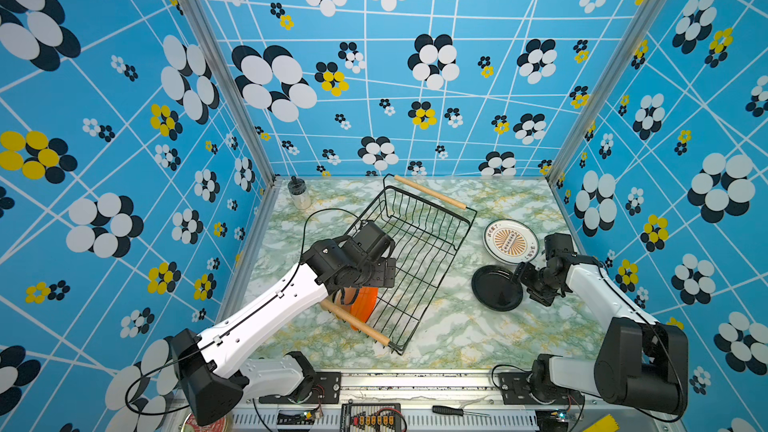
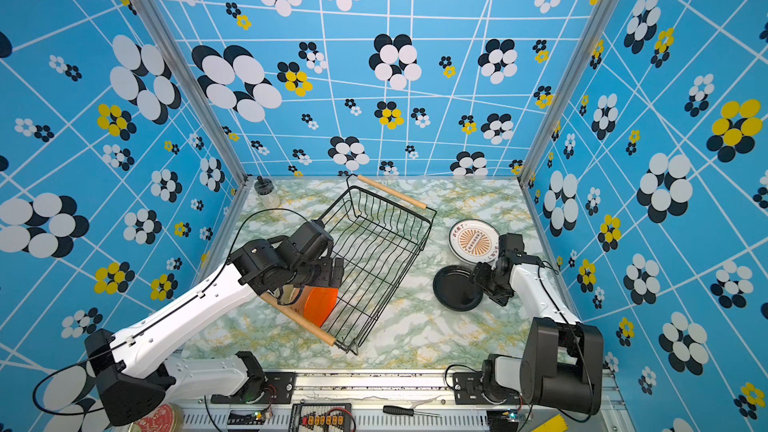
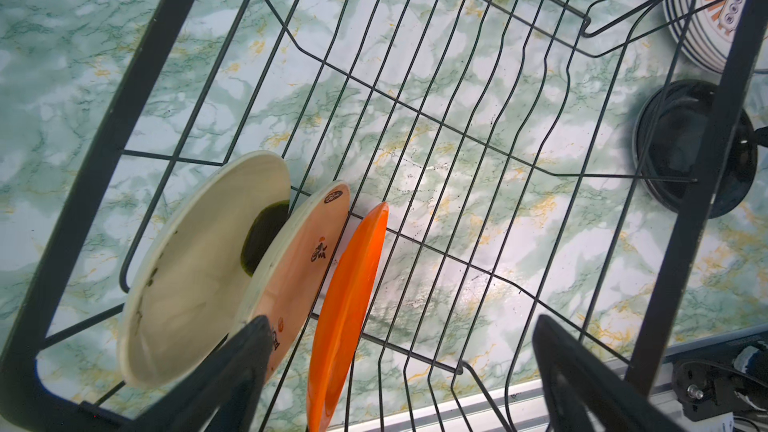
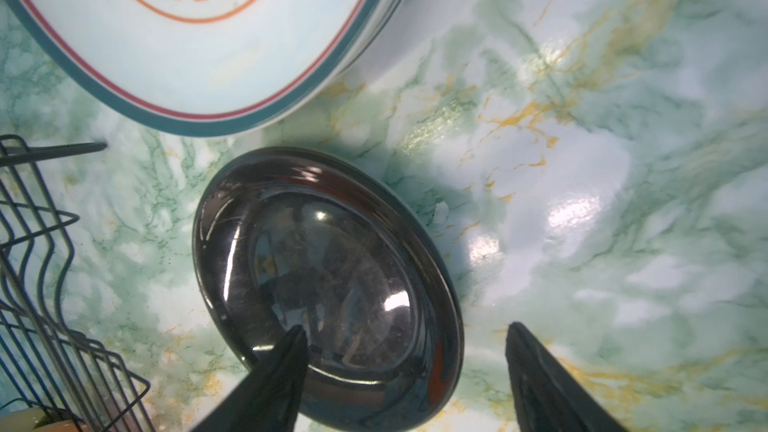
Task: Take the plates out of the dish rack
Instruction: 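Open the right gripper off the black plate while the left grasps the orange plate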
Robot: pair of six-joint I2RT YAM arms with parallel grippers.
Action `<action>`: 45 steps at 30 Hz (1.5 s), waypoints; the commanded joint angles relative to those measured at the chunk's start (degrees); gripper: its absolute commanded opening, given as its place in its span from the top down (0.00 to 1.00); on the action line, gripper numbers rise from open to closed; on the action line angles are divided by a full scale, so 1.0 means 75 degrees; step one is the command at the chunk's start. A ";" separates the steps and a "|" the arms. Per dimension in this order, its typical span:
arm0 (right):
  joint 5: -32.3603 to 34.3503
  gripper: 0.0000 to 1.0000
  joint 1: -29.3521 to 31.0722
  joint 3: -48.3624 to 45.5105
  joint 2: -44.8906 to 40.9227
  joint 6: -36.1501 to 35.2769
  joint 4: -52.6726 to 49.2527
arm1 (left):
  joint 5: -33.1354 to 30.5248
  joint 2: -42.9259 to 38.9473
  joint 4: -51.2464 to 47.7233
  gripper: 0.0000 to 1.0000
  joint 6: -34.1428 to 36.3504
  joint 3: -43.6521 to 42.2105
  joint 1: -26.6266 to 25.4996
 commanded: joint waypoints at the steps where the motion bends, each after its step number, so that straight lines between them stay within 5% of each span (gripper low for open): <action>1: 0.0182 0.09 0.0062 0.0176 0.0020 -0.0015 -0.0201 | 0.0143 0.0301 -0.0541 0.01 0.0288 0.0276 0.0042; 2: 0.0171 0.01 0.0061 0.0194 -0.0004 -0.0013 -0.0210 | 0.0119 0.0382 -0.0636 0.02 0.0296 0.0319 0.0036; 23: -0.0051 0.01 0.0059 0.0257 -0.0484 0.0018 -0.0349 | 0.0263 0.1379 -0.1145 0.16 0.0102 -0.0228 -0.0016; 34: -0.0117 0.01 0.0061 0.0229 -0.0864 0.0017 -0.0456 | 0.0217 0.1625 -0.1179 0.53 -0.0057 -0.0503 -0.0015; 45: -0.0114 0.01 0.0054 0.0259 -0.1240 -0.0004 -0.0662 | 0.0016 0.1856 -0.1176 0.67 0.0020 -0.0659 -0.0013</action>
